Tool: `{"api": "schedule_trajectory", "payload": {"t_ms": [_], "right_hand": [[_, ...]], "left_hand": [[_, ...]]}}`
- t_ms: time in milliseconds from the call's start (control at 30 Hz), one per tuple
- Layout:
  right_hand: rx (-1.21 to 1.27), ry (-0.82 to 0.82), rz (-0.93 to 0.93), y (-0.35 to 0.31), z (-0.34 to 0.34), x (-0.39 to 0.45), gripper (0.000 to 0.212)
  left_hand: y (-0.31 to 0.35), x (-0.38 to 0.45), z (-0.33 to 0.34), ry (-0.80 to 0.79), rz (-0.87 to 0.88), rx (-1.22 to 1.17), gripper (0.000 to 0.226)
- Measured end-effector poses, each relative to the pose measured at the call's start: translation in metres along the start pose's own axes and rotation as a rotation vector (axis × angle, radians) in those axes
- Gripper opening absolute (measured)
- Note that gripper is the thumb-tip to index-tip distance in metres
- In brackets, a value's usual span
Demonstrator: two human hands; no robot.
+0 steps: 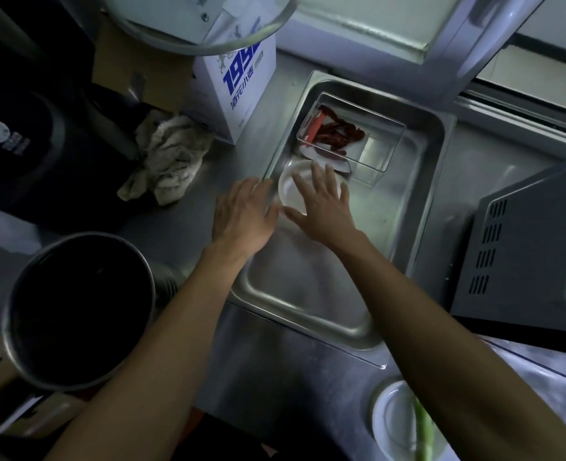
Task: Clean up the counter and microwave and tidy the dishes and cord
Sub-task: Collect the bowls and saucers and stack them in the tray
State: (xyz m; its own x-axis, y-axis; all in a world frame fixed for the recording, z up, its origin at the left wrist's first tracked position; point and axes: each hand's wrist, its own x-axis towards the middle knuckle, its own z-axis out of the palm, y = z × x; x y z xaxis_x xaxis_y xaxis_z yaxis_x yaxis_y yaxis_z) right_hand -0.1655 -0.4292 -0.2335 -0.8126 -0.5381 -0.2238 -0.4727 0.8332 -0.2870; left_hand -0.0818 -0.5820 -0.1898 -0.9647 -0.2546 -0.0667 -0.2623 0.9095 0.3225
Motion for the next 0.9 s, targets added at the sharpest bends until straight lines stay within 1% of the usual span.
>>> {"api": "schedule_trajectory", "payload": {"t_ms": [67, 167, 333, 467, 533, 667, 900], "right_hand": [[0.014, 0.04, 0.023, 0.003, -0.005, -0.021, 0.073], [0.036, 0.069, 0.054, 0.007, -0.014, -0.055, 0.072], [0.066, 0.102, 0.07, 0.009, -0.026, -0.116, 0.069], [0.073, 0.147, 0.123, 0.014, -0.029, -0.167, 0.066], [0.085, 0.151, 0.167, 0.016, -0.029, -0.192, 0.066], [0.102, 0.164, 0.26, 0.02, -0.025, -0.245, 0.065], [0.162, 0.19, 0.528, 0.022, -0.015, -0.349, 0.062]], "left_hand": [[0.003, -0.008, -0.004, 0.001, -0.003, 0.004, 0.036], [0.009, -0.027, -0.007, -0.019, 0.037, 0.079, 0.039], [0.029, -0.076, -0.007, -0.014, 0.096, 0.041, 0.05], [0.049, -0.113, -0.004, -0.046, 0.161, 0.04, 0.052], [0.06, -0.128, -0.002, -0.067, 0.219, 0.035, 0.053], [0.085, -0.153, -0.001, -0.091, 0.345, 0.096, 0.055], [0.122, -0.189, 0.013, -0.155, 0.628, 0.127, 0.056]]}}
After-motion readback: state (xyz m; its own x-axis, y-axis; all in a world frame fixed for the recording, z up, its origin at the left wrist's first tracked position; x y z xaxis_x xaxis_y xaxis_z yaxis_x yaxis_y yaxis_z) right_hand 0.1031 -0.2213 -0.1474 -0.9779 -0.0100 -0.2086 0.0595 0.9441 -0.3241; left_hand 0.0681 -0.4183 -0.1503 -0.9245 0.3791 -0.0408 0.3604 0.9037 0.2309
